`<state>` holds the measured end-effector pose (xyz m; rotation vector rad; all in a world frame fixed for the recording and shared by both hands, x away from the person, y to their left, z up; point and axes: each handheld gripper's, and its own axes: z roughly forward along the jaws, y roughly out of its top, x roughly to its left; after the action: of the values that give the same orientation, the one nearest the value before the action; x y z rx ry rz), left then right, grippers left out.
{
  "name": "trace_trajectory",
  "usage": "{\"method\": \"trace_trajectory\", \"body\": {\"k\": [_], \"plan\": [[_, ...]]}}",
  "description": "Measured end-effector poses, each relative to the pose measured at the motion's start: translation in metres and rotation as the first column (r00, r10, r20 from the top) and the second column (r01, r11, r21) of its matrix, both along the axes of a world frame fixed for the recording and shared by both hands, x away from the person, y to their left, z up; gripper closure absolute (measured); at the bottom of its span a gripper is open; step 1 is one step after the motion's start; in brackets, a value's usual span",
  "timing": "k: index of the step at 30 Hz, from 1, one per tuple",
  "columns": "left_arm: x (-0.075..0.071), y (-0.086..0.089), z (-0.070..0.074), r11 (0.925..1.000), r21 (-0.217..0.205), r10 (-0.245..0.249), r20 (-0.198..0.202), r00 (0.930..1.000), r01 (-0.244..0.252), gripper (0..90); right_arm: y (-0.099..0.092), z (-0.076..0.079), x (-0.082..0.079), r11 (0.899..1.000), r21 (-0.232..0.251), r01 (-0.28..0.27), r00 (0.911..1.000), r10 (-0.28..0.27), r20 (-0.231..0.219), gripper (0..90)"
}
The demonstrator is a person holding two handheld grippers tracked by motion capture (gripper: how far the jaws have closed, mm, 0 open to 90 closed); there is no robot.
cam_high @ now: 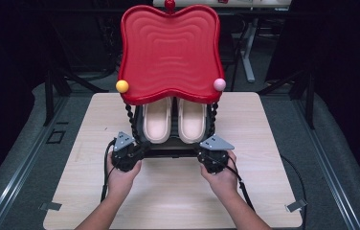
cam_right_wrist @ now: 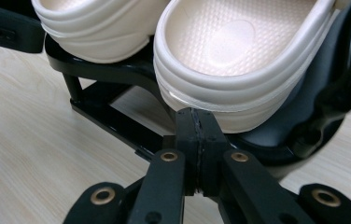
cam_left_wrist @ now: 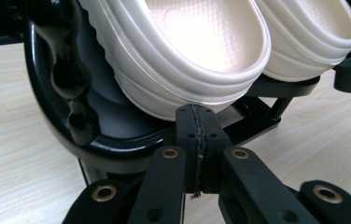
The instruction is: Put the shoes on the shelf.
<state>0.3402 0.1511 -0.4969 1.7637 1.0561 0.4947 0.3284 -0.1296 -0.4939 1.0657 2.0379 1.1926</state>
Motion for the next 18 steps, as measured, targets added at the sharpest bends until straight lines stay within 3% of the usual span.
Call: {"method": "trace_trajectory", "body": {"k": [12,18], "plan": [[0.011,-0.008,-0.004,0.9998,-0.008,0.018,-0.012,0.9998,-0.018,89.7,0.010,-0.002,0.013,1.000,0.004,0.006,0.9999,-0.006,-0.012,88.0],[0.013,-0.013,-0.005,0.9998,-0.017,0.005,-0.014,0.9999,-0.005,89.5,0.012,-0.003,0.014,1.000,0.008,0.000,0.9999,0.000,-0.013,85.0]]}}
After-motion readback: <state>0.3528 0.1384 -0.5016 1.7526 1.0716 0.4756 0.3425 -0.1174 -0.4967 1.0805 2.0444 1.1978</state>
